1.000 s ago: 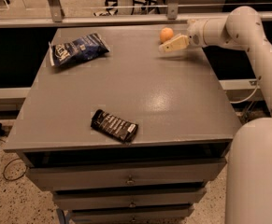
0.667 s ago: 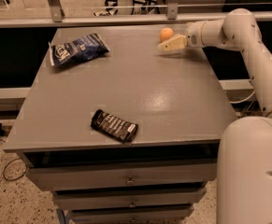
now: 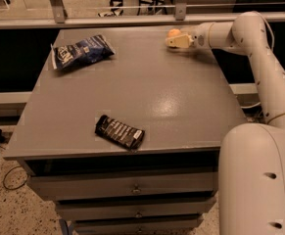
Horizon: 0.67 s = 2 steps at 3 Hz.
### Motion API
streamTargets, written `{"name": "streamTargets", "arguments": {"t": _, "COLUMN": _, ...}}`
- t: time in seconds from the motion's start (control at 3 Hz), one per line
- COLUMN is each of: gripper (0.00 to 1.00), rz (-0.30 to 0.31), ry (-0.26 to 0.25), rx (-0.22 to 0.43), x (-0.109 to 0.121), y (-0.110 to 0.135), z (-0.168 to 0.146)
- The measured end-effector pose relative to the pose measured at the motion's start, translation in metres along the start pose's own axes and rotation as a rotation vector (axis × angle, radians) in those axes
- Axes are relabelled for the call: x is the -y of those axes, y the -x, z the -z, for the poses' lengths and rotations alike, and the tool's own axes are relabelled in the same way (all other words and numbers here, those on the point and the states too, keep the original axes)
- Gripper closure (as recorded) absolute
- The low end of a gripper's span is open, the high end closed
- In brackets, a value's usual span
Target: Move orange near rxbar chocolate
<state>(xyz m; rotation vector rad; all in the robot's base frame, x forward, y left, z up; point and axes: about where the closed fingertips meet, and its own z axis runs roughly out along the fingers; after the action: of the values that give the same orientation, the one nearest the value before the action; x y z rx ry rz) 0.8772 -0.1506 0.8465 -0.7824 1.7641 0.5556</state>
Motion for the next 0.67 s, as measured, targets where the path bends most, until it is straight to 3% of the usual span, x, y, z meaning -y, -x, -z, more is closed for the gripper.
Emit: {"name": "streamTargets", "arguments": {"t": 0.67, "gripper": 0.86, "rz": 0.108, "ry": 0.016, "rx": -0.033, "x": -0.013, "y": 0.016, "z": 0.021}}
